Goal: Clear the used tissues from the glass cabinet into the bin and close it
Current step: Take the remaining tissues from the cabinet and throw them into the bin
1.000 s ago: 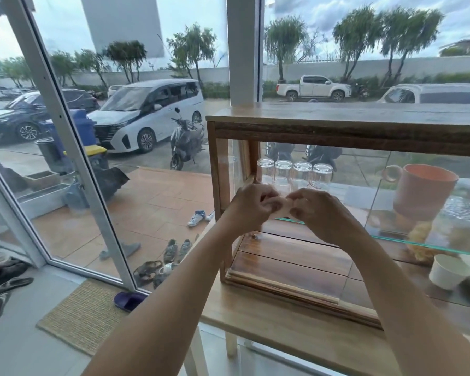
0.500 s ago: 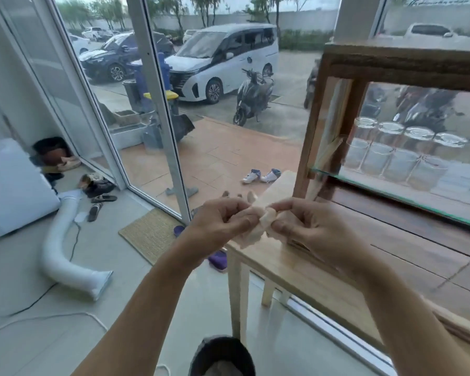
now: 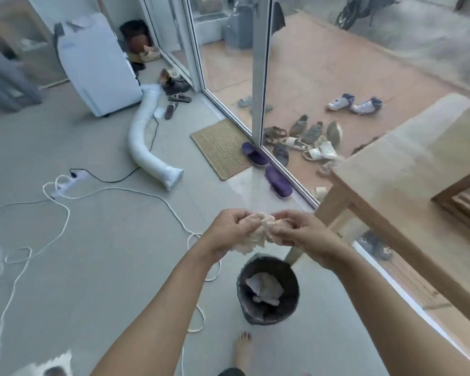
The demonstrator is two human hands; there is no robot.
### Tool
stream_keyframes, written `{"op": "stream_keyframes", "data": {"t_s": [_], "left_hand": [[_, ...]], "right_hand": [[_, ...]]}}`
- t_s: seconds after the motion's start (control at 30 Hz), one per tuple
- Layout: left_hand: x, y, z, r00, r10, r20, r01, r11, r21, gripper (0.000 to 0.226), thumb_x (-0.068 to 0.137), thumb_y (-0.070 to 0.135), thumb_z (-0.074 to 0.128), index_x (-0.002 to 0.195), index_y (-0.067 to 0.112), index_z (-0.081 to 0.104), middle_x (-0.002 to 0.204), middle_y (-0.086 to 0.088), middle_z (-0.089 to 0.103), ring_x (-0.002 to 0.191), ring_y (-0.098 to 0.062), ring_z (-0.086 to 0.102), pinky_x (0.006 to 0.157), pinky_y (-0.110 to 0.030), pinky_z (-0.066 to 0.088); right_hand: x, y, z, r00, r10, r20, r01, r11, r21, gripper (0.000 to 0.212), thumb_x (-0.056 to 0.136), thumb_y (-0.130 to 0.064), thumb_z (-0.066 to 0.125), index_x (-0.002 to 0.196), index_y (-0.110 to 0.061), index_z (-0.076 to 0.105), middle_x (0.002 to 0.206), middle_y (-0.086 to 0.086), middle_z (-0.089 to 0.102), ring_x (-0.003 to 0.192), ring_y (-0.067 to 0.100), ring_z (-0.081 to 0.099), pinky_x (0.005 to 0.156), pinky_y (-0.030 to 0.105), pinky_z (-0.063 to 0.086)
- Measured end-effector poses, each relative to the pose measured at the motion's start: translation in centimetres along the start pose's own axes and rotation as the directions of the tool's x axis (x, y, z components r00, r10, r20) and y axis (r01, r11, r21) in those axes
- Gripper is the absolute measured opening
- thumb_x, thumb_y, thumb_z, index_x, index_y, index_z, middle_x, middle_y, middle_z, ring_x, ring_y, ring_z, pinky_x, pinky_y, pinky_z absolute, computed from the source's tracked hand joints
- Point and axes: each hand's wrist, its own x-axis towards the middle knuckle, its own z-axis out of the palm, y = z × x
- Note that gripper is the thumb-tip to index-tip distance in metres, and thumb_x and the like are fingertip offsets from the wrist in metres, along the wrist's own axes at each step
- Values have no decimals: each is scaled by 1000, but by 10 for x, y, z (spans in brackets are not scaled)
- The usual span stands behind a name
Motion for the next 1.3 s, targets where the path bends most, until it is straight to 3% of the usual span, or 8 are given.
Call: {"op": "stream_keyframes", "data": {"t_s": [0.27,0.4,0.53,0.7,0.87,1.03,1.17,1.3], "left_hand": [[77,-163,5,948,-317,0,317,948,4,32,94,20,69,110,-8,70,90,-13,67,79,-23,61,63,-28,45],[120,-245,19,900,-435,10,434,899,64,16,96,18,65,94,3,70,88,-14,66,75,-22,59,56,-23,45],[156,-319,36,840,-543,-1,538,832,134,19,93,17,63,77,10,67,85,-12,63,78,-22,58,66,-28,45],[191,-390,55,761,-648,-18,645,754,122,23,92,17,62,101,-1,73,99,-16,71,91,-28,69,77,-35,55],[215,-422,68,716,-697,-27,698,715,49,39,97,23,57,131,4,63,126,-19,70,114,-37,67,100,-49,55],[218,-417,71,721,-692,27,692,722,10,44,100,24,54,143,15,53,124,-6,63,112,-27,60,90,-36,49],[207,-399,69,755,-655,40,646,753,123,55,100,25,55,153,19,44,129,-6,60,106,-24,58,85,-33,47],[187,-352,63,860,-509,-29,470,770,432,29,98,24,55,126,21,62,123,-10,65,105,-28,64,90,-33,53]], "right_hand": [[90,163,11,934,355,43,-357,925,132,16,91,-6,68,106,-1,70,94,13,75,83,20,72,80,29,63],[124,252,14,872,489,15,-485,860,158,10,92,-1,64,97,-4,72,93,15,73,77,19,72,70,27,63],[150,332,14,801,599,-16,-589,792,159,22,93,-5,65,114,2,68,114,20,72,98,25,71,79,30,61],[172,402,13,739,669,-76,-661,742,113,36,93,-6,65,127,2,58,125,21,66,112,31,68,91,37,59],[184,430,7,742,666,-76,-664,746,46,39,91,-15,69,122,-14,47,113,2,62,99,17,63,79,27,56],[186,433,-2,768,634,-92,-640,765,-71,19,90,-14,68,100,-20,53,102,-9,58,84,3,55,71,23,51],[172,408,-4,783,601,-157,-620,737,-268,76,86,-27,72,151,-15,35,143,7,52,126,25,53,97,33,41],[151,364,-3,807,553,-207,-578,668,-469,70,89,-30,64,152,-18,36,152,11,50,134,30,52,99,36,44]]}}
